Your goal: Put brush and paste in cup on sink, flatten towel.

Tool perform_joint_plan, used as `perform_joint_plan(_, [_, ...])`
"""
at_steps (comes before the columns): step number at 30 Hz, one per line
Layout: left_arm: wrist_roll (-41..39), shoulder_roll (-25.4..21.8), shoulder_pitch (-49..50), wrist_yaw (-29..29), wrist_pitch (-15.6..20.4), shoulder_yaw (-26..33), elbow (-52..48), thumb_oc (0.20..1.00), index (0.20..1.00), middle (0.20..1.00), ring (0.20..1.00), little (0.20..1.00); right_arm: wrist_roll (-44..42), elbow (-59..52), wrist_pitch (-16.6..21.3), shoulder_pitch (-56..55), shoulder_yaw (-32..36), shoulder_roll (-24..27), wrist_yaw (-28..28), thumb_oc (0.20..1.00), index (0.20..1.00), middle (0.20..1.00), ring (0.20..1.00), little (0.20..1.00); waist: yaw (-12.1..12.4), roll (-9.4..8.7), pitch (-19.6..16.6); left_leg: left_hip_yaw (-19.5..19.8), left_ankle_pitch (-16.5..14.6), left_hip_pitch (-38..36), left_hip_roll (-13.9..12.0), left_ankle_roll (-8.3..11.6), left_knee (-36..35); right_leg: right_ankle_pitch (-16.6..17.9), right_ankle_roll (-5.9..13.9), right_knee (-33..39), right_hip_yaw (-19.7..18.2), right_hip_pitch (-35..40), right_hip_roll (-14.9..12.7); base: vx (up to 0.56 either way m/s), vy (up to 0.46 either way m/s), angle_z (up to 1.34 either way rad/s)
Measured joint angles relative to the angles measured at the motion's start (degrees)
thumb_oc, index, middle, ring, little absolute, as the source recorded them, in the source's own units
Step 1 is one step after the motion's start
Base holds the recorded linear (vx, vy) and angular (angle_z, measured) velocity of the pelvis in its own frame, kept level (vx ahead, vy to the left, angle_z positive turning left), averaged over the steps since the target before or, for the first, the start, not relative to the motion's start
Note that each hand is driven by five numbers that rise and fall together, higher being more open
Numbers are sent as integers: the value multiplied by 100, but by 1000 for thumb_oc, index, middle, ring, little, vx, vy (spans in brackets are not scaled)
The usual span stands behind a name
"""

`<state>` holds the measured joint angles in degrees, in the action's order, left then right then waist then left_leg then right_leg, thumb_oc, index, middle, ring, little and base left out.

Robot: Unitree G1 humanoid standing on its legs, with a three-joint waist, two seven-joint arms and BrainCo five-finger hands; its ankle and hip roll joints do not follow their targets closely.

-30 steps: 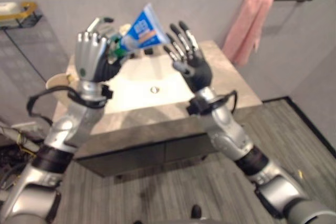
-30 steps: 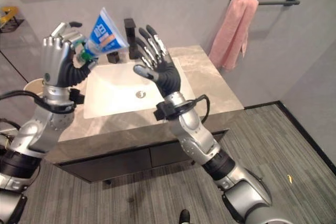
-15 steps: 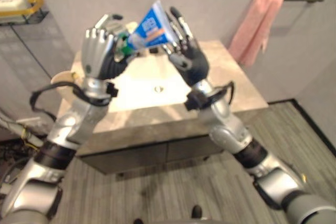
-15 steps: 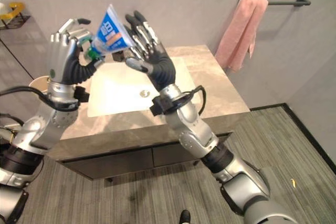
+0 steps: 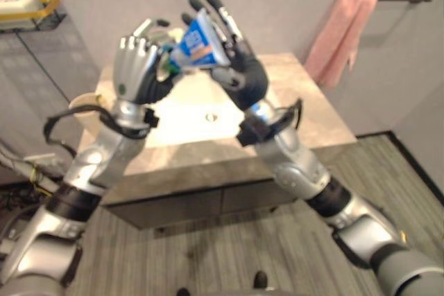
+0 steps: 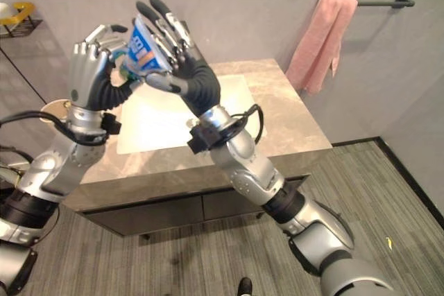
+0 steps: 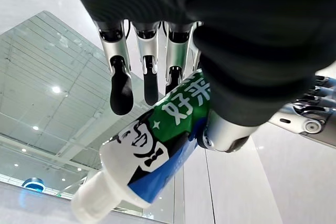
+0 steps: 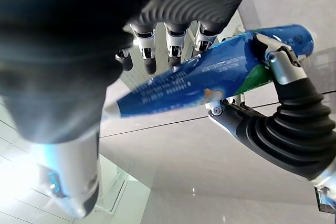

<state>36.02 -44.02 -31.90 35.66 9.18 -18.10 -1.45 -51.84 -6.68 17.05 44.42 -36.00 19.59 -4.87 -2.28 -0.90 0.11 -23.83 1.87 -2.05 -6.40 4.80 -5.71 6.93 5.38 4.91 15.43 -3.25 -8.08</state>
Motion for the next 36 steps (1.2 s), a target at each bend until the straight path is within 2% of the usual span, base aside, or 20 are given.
perform_joint_plan(3, [1,-19,0,-75,3,-9,-4,200,200,200,200,200,36,0,-23,4,-19,0,-14,1000,1000,1000,1000,1000,0,0,0,0,0,0,0,0,0,-1,0,0,0,0,1,0,0,0])
perform_joint_plan(6, [0,-17,16,-124,14,-60,-25,200,200,200,200,200,420,-17,-91,19,-4,51,-122,1000,1000,1000,1000,1000,-2,-1,0,0,0,1,0,0,0,-2,2,0,-1,-2,1,0,0,0])
perform_joint_plan(11, [10,-15,401,-218,68,77,-371,200,200,200,200,200,2295,-404,-238,4,234,357,-613,1000,1000,1000,1000,1000,-11,19,21,-1,-1,10,2,0,-1,-9,7,0,-5,-11,-1,0,0,0])
perform_joint_plan(13, [46,21,766,-217,70,278,-584,200,200,200,200,200,3246,-412,-276,-15,430,345,-1002,1000,1000,1000,1000,1000,-10,36,36,-4,0,10,-4,0,-1,-10,6,1,-10,-14,1,0,0,0])
perform_joint_plan(15, [29,182,927,-215,71,519,-606,200,200,200,200,200,3790,-454,-407,-13,431,344,-1115,1000,1000,1000,1000,1000,-4,48,46,-5,0,3,-1,0,0,-10,6,4,-13,-10,-3,0,0,0])
perform_joint_plan(18, [-23,220,756,-223,47,519,-805,200,200,200,200,200,4514,-426,-641,29,429,272,-1174,1000,1000,1000,1000,1000,24,50,53,0,0,5,4,0,0,-10,6,3,-12,-8,-2,0,0,0])
perform_joint_plan(27, [-147,340,655,-353,44,518,-909,200,200,200,200,200,4440,-425,-746,16,425,266,-1028,1000,1000,1000,1000,1000,35,90,81,-11,0,-5,3,0,0,-9,6,0,-24,-5,4,0,0,0])
perform_joint_plan(36, [-259,340,652,-464,56,516,-909,200,200,200,200,200,3985,-425,-748,14,357,69,-859,1000,1000,1000,1000,1000,34,92,82,-51,0,-43,6,-1,0,-7,4,0,-69,4,9,-5,-1,-1])
